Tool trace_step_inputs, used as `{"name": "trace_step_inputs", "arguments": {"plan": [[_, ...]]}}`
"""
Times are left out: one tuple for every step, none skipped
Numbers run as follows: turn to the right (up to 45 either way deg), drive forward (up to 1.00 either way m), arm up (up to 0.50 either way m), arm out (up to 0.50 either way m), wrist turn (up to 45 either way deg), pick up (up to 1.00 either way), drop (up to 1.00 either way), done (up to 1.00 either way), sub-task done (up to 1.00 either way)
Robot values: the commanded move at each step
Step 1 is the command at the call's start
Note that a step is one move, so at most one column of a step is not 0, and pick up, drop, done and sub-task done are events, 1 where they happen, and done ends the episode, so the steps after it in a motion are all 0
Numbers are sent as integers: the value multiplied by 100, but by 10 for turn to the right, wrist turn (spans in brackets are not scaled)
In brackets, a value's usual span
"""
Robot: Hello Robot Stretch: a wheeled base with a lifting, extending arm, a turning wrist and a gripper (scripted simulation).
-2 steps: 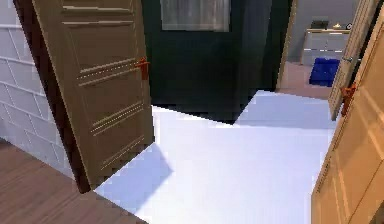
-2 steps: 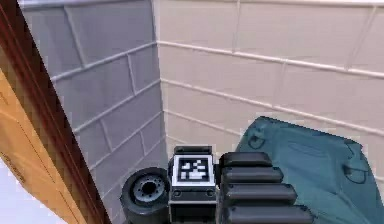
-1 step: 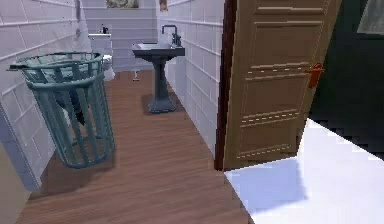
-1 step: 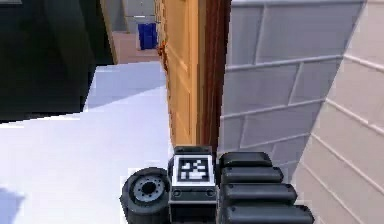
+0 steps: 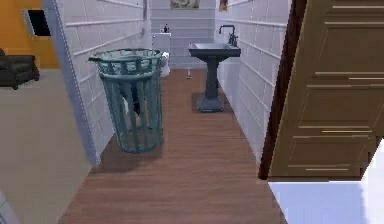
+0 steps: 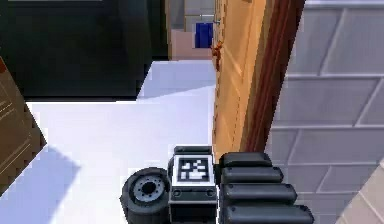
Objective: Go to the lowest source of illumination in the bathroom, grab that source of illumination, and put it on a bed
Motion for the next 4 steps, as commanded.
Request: {"name": "trace_step_inputs", "arguments": {"plan": [[0, 25, 0, 0, 0, 0, 0, 0, 0], [450, 0, 0, 0, 0, 0, 0, 0, 0], [360, 0, 0, 0, 0, 0, 0, 0, 0], [0, 100, 0, 0, 0, 0, 0, 0, 0]]}}
